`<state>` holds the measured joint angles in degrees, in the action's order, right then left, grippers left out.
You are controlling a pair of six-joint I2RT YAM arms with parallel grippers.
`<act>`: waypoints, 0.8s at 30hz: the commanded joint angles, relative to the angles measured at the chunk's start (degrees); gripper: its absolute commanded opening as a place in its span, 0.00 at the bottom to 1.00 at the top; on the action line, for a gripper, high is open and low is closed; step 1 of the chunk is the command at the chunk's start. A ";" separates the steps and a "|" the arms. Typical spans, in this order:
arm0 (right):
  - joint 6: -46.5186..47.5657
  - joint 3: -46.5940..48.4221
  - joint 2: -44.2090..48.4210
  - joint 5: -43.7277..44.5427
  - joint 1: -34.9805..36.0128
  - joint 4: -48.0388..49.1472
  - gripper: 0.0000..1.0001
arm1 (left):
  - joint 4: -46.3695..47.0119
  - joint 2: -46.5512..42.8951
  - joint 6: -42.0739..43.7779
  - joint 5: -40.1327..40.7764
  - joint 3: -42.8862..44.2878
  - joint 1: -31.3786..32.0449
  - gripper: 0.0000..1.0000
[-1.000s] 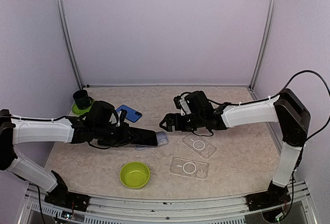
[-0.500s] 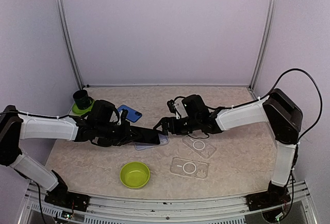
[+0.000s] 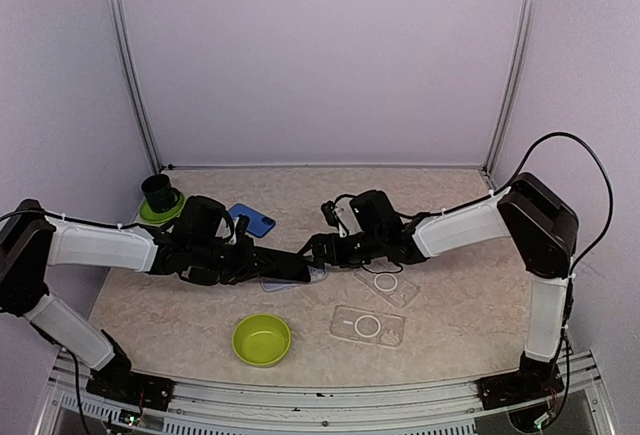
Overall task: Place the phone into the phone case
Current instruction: Press the top corners of the phone case.
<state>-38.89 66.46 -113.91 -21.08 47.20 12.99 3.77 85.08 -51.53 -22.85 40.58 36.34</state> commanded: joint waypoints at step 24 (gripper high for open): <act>-0.49 0.77 -3.83 -2.41 1.04 0.65 1.00 | 5.87 1.84 -0.33 0.73 0.48 -1.97 0.00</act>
<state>-39.13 66.48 -116.07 -22.63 47.53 13.89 6.44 86.80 -52.45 -22.28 40.56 34.87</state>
